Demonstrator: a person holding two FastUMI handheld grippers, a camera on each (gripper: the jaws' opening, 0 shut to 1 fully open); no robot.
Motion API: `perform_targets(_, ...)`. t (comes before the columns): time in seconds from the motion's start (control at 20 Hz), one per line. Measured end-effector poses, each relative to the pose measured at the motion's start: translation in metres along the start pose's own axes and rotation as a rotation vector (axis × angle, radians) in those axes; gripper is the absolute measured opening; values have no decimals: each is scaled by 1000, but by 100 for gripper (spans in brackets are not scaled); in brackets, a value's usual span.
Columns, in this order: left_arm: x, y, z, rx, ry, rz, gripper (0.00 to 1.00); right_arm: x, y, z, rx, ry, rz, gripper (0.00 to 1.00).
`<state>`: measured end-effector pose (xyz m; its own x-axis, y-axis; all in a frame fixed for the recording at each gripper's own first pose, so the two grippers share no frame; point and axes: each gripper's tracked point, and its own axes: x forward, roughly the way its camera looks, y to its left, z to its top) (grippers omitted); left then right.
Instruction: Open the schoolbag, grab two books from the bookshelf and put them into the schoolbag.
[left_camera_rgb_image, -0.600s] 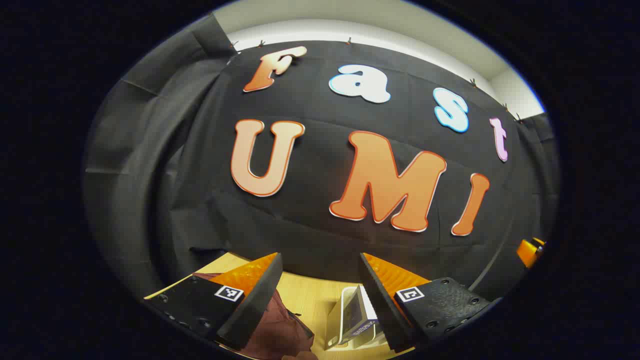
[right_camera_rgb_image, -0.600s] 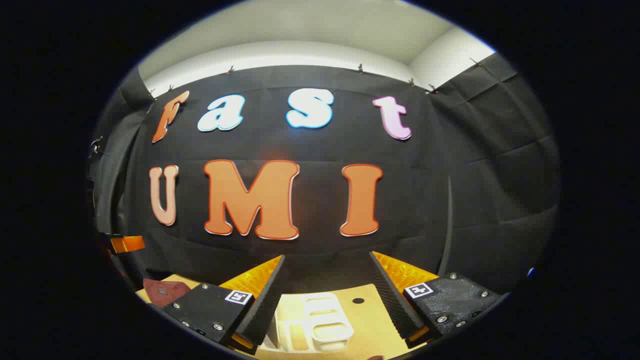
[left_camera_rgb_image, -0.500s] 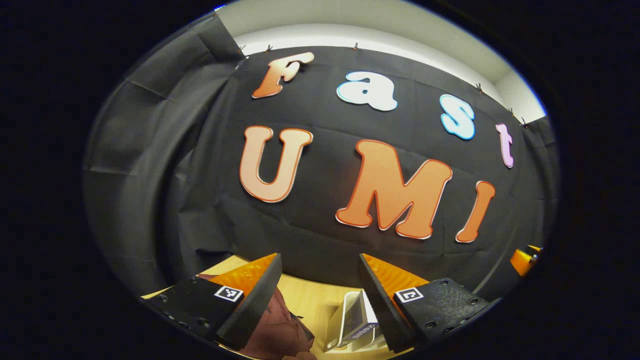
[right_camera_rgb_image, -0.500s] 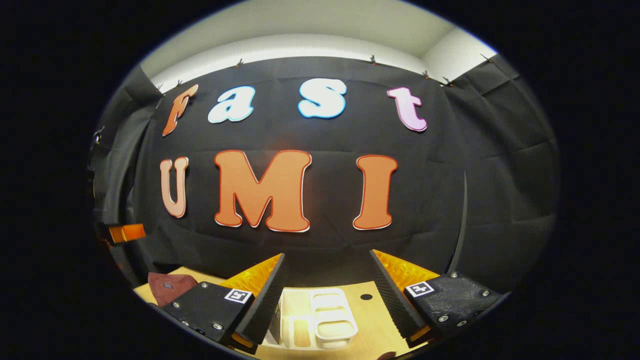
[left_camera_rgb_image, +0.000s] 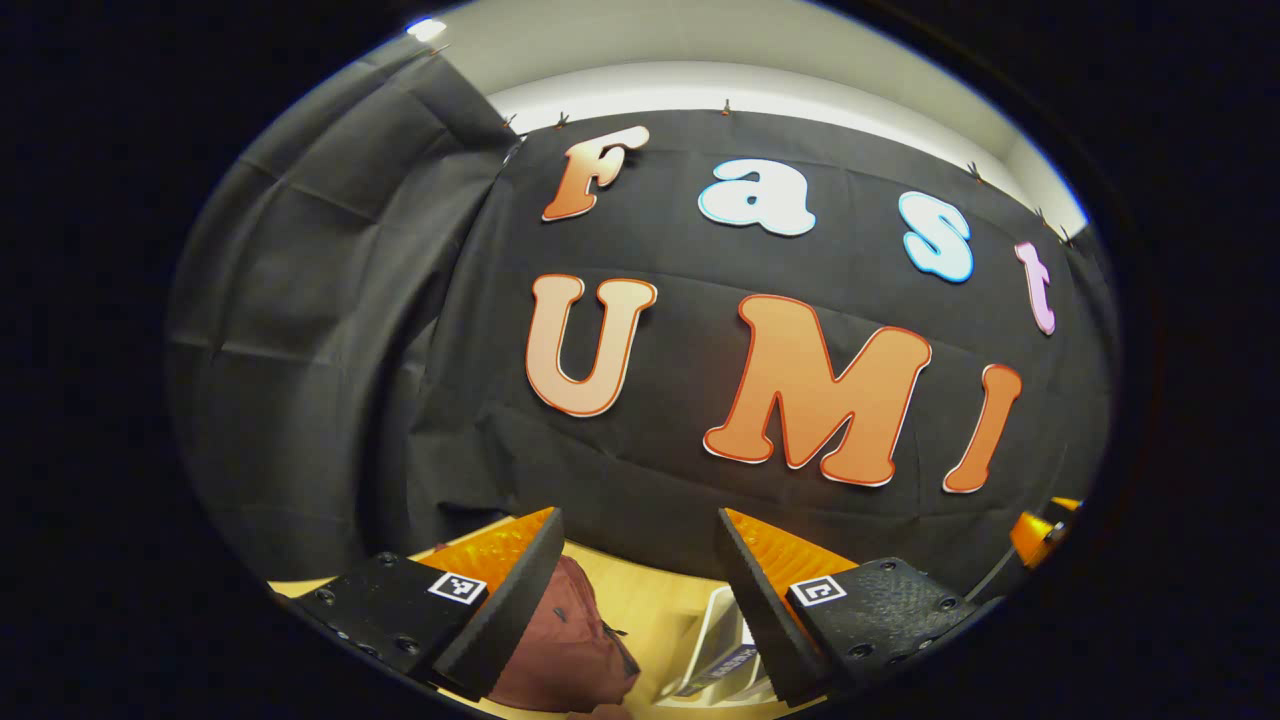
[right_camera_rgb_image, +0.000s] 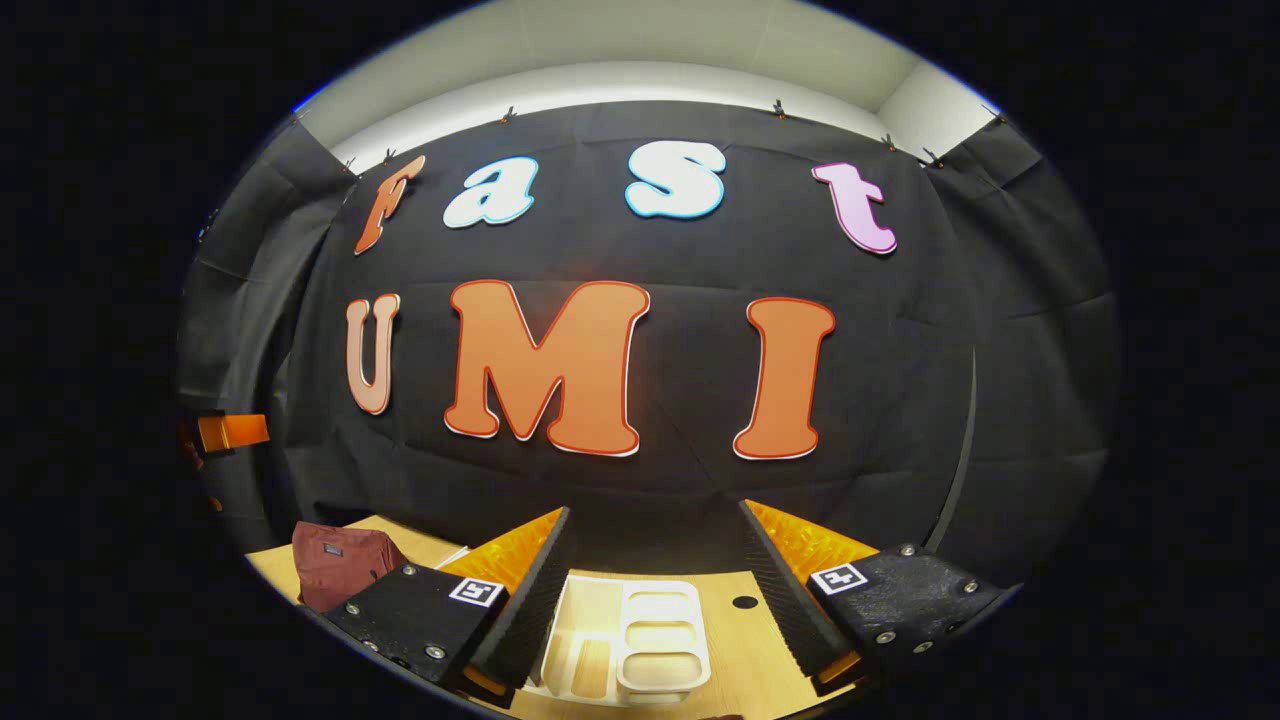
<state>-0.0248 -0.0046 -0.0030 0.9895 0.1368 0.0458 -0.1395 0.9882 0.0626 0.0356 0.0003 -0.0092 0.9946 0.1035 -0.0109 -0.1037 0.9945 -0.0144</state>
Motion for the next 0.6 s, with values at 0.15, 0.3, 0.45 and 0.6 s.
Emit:
perform_targets(0.15, 12, -4, -12, 31, 36, -75, 94, -4, 2, -3, 13, 6, -64, 95)
perform_targets(0.3, 18, 10, -25, 33, 64, -87, 94, -10, 9, -8, 15, 36, -94, 96)
perform_targets(0.45, 15, 15, -31, -15, 79, -109, 95, -13, 18, -13, 22, 65, -59, 95)
perform_targets(0.6, 5, 25, -32, -52, 69, -93, 94, -13, 13, -14, 1, 70, -61, 96)
